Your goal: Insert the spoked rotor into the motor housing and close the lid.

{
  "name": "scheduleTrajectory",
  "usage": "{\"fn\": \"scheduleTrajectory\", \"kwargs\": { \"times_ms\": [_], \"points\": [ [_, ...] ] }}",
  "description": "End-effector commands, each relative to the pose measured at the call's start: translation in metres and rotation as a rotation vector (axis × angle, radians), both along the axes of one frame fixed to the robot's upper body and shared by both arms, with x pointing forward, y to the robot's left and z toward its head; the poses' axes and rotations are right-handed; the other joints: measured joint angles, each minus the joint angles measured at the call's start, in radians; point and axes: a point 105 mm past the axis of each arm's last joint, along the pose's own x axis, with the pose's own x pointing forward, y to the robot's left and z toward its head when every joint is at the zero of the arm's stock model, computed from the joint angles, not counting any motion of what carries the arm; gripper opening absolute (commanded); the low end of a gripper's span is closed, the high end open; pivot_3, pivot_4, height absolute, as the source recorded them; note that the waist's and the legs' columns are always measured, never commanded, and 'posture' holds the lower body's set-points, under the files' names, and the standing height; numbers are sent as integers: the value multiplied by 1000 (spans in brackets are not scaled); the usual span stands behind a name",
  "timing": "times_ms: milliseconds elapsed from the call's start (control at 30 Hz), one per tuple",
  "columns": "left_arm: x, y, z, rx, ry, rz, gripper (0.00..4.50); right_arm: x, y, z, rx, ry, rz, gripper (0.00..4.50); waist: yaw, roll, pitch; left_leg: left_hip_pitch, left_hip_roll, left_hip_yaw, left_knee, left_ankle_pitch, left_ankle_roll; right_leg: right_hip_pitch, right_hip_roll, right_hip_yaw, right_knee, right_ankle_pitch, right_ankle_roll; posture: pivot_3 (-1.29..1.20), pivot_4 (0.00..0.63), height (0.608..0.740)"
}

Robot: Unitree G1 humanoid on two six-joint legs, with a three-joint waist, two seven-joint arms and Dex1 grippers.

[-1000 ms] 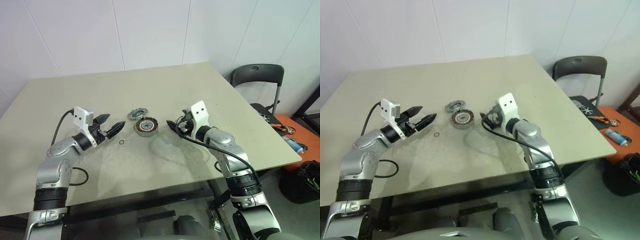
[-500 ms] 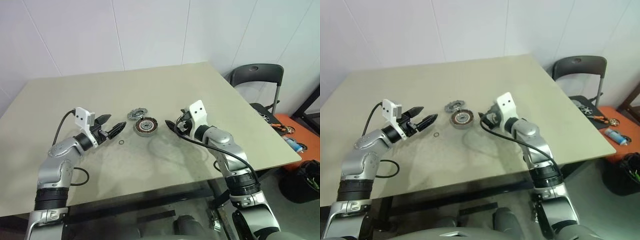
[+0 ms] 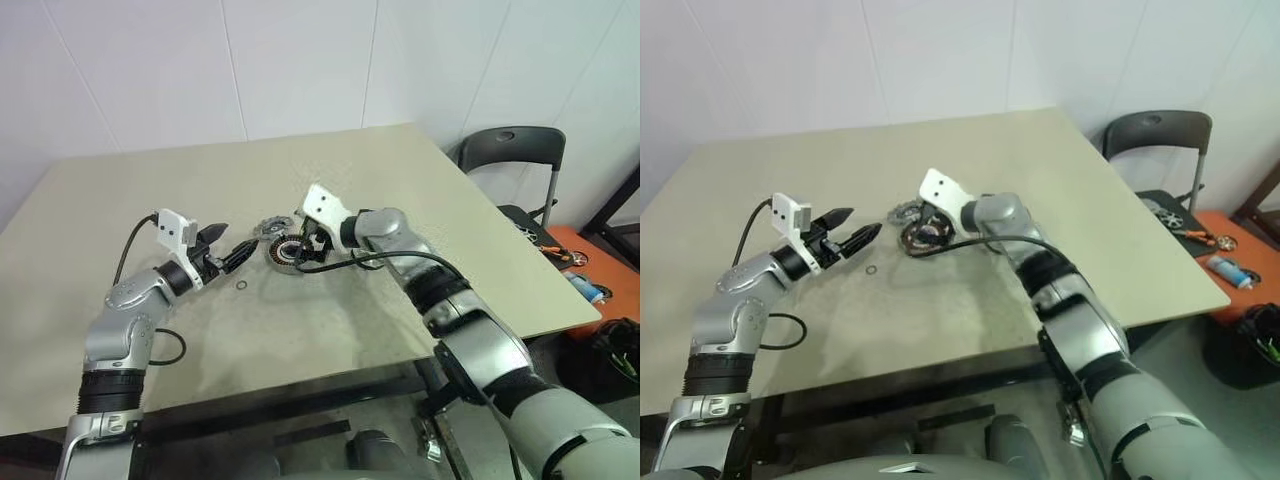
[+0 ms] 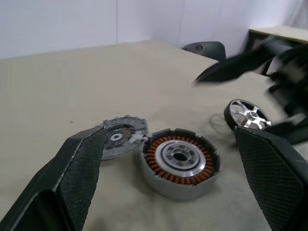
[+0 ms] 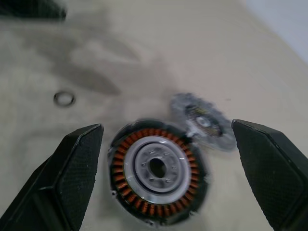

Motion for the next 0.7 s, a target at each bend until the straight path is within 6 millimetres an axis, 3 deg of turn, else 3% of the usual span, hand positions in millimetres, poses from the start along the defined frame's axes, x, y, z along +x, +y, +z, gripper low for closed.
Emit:
{"fn": "scheduleTrajectory", "kwargs": {
  "times_ms": [33,200,400,700],
  "points": [
    [-9,4,12,1,-57,27,4500,-8,16,6,-59,-43,138,4468,-3,0,0,0,0,0,0,0,0,0,0,0,0,0,0,0,0,740],
    [-19,11,10,-8,-58,85,4500,-26,19,-1,-161,-18,333,4468,-14,0,0,0,0,-1,2,0,0,0,0,0,1,0,0,0,0,740],
    [-30,10,2,-22,-47,124,4500,-17,16,6,-224,-78,318,4468,-16,1,0,2,0,0,2,0,0,1,0,0,3,0,0,0,0,740],
    [-31,8,0,-37,-46,146,4500,-9,2,-15,-339,-87,257,4468,-15,1,0,1,0,0,2,0,0,1,0,0,2,0,0,0,0,740]
  ]
}}
